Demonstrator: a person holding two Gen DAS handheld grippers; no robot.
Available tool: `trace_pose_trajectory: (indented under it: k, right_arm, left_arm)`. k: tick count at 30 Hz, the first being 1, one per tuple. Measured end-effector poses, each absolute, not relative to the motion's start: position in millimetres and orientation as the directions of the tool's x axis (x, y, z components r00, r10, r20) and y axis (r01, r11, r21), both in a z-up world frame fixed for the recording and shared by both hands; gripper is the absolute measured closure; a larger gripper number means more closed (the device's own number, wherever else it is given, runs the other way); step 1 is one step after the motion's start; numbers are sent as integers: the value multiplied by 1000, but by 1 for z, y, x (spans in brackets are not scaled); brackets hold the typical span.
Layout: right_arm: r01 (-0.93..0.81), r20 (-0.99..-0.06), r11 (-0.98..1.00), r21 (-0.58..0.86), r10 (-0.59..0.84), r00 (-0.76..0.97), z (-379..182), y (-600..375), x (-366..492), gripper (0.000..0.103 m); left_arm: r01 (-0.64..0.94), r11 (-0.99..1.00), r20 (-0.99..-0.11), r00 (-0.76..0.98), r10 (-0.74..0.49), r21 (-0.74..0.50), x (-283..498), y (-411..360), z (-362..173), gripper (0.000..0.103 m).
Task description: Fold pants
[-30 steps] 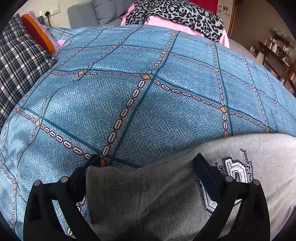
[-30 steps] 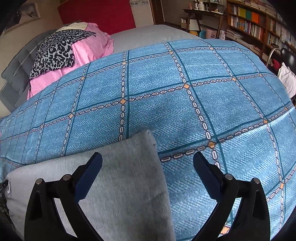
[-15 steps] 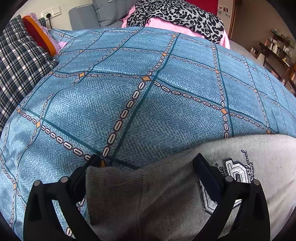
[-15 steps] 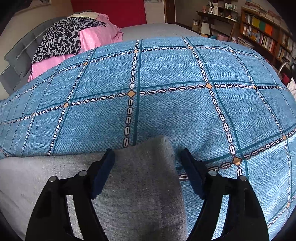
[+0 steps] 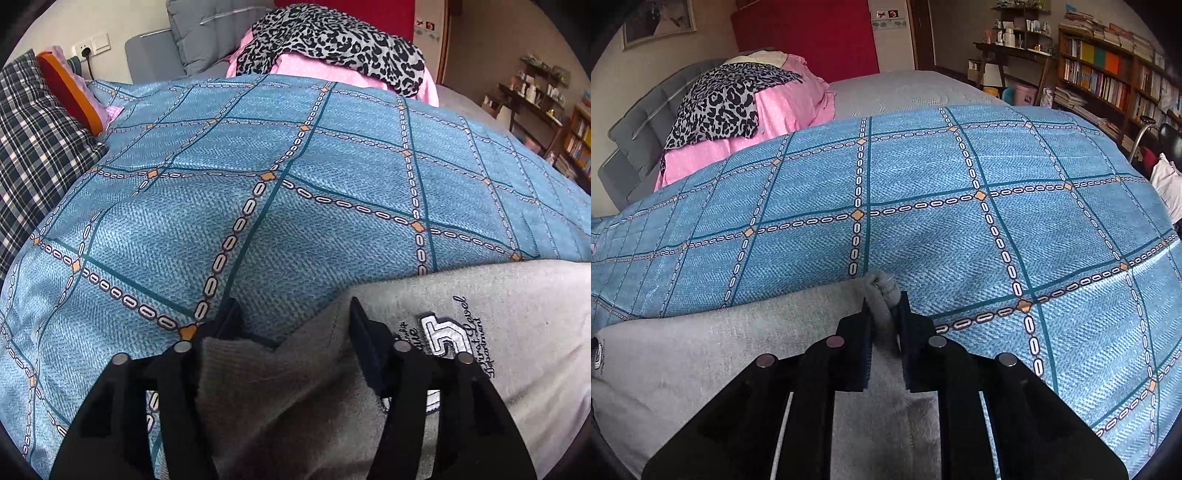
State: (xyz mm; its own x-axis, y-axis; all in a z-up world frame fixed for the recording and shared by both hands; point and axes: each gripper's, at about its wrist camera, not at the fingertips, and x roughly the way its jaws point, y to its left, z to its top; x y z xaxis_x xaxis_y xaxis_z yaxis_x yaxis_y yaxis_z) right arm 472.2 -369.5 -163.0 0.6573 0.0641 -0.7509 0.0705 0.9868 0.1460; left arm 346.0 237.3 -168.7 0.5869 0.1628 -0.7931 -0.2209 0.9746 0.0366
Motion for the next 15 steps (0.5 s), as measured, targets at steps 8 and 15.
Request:
trace_pose_trajectory:
  k: [8, 15]
  right_arm:
    - [66, -699, 985, 157, 64, 712, -125, -375, 422, 91]
    - [77, -669, 987, 142, 38, 743, -105, -374, 383, 91]
  left_arm:
    - [-170, 979, -775, 632, 23, -109, 328, 237, -152, 86]
    - [-127, 987, -748, 664, 9, -101, 300, 223, -132, 93]
